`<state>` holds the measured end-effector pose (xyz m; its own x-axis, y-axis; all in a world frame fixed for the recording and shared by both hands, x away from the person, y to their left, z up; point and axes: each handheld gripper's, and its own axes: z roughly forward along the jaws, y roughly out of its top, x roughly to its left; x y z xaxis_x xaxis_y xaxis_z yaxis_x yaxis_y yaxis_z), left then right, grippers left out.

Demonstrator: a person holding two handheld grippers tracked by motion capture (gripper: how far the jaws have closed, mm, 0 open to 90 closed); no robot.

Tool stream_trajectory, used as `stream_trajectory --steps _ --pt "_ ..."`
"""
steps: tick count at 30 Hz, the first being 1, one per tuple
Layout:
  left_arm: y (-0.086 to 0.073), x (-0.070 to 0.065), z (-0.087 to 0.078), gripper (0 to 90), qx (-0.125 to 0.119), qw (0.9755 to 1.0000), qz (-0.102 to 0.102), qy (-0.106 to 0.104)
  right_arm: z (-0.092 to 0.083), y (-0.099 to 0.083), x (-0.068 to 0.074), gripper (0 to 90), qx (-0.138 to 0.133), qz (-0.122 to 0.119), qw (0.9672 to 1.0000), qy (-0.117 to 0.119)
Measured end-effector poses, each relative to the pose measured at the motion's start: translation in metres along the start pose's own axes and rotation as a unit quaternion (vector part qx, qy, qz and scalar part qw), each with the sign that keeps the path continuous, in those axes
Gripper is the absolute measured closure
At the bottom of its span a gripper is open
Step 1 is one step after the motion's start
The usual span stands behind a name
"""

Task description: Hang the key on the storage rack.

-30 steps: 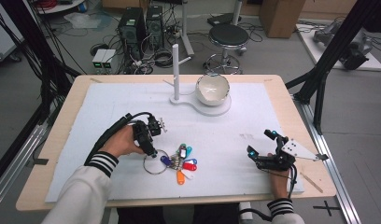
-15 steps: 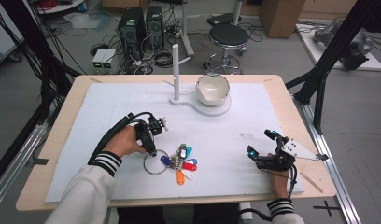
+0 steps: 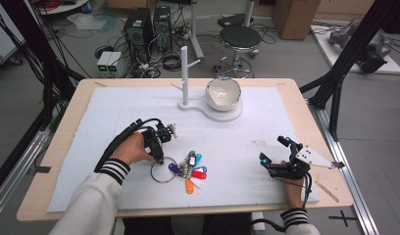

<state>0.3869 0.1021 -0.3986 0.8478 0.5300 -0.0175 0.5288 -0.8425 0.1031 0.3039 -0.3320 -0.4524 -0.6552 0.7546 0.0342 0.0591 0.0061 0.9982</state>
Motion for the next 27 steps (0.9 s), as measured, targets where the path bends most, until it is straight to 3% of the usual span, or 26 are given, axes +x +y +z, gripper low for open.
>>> stream_trajectory --steps 13,15,23,27 --pt "0.0012 -0.0009 0.0048 77.0 0.014 0.9997 -0.018 0.003 0.0 0.0 0.0001 1.1 0.0 0.0 1.0 0.0" --pt "0.0012 -0.0008 0.0044 81.7 0.014 0.9997 -0.019 0.003 -0.0001 0.0 0.0 1.1 0.0 0.0 1.0 0.0" --pt "0.0015 -0.005 0.0034 85.7 0.01 0.9999 -0.001 0.007 -0.0003 -0.0001 0.0003 1.1 0.001 0.0 1.0 0.001" --pt "-0.0011 -0.006 -0.0023 86.0 -0.006 0.9999 0.013 0.003 -0.0001 0.0 -0.0002 1.1 -0.001 -0.002 1.0 0.0"
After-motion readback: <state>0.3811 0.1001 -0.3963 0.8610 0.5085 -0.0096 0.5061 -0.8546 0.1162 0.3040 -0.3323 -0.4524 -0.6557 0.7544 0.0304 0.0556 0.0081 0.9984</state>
